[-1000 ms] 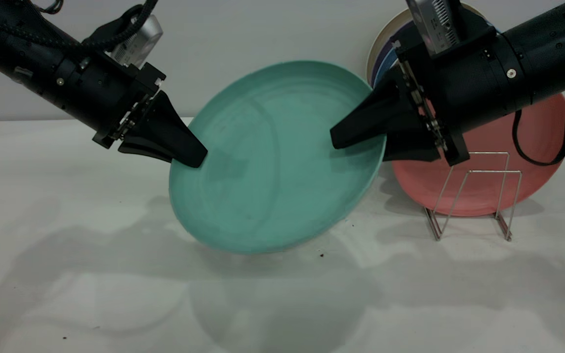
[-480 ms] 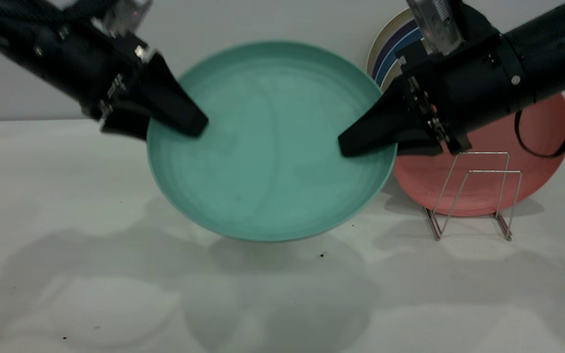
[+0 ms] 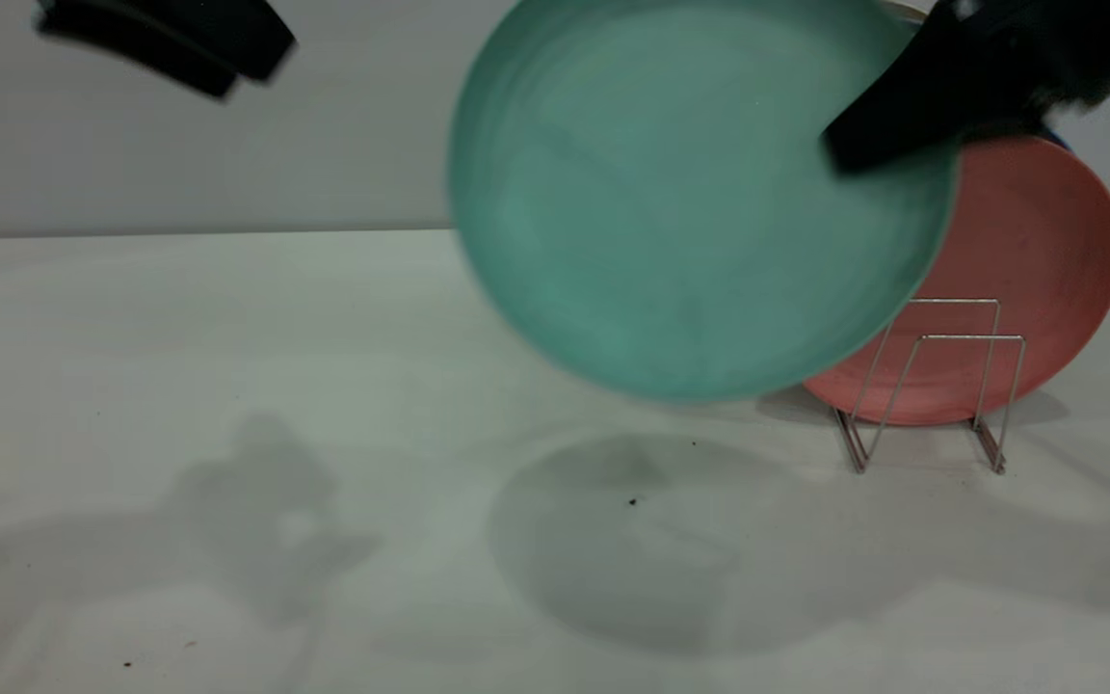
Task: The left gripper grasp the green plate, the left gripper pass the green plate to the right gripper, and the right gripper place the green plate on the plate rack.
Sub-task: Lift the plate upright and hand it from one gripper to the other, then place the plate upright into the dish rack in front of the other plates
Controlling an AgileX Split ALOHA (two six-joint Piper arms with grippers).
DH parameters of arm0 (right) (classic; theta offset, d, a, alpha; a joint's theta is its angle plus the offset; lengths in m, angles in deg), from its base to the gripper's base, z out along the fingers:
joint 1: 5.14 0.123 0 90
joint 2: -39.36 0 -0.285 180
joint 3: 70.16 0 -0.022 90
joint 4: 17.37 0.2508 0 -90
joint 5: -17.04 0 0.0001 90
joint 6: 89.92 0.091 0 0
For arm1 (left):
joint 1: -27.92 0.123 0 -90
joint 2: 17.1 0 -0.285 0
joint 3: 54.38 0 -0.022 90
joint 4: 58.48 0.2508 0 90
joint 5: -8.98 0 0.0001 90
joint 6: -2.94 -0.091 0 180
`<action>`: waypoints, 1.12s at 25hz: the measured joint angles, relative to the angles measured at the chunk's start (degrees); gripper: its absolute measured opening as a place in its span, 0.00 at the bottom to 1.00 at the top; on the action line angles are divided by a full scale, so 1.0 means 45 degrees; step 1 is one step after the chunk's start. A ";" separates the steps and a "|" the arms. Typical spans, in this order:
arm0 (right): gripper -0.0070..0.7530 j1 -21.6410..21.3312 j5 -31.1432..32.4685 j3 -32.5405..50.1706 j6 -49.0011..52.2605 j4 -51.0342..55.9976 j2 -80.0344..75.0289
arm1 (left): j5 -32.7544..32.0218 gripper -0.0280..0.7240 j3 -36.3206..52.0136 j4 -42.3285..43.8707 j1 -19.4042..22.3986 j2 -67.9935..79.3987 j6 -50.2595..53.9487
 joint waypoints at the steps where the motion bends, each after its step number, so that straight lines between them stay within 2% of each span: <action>1: 0.11 -0.0062 -0.0468 0.0000 -0.0551 -0.0245 0.0447 | 0.0013 0.85 0.0000 0.0107 0.0000 -0.0252 0.0014; 6: 0.11 -0.0102 -0.2668 0.0000 -0.5006 -0.1077 0.1880 | 0.0125 0.81 0.0000 0.0523 0.0000 -0.0745 0.0165; 10: 0.11 -0.0143 -0.3786 0.0000 -0.8234 -0.1490 0.2337 | 0.0175 0.81 0.0041 0.0647 0.0000 -0.0745 0.0542; 13: 0.11 -0.0177 -0.4521 0.0012 -0.9786 -0.1506 0.2294 | 0.0175 0.81 0.0041 0.0652 0.0000 -0.0745 0.0685; 20: 0.11 -0.0419 -0.4979 0.0025 -1.0157 -0.1511 0.1602 | 0.0175 0.81 0.0041 0.0663 0.0000 -0.0745 0.0820; 28: 0.11 -0.2041 -0.3954 0.0025 -1.0157 -0.1547 0.1488 | 0.0175 0.81 0.0041 0.0663 0.0000 -0.0745 0.0870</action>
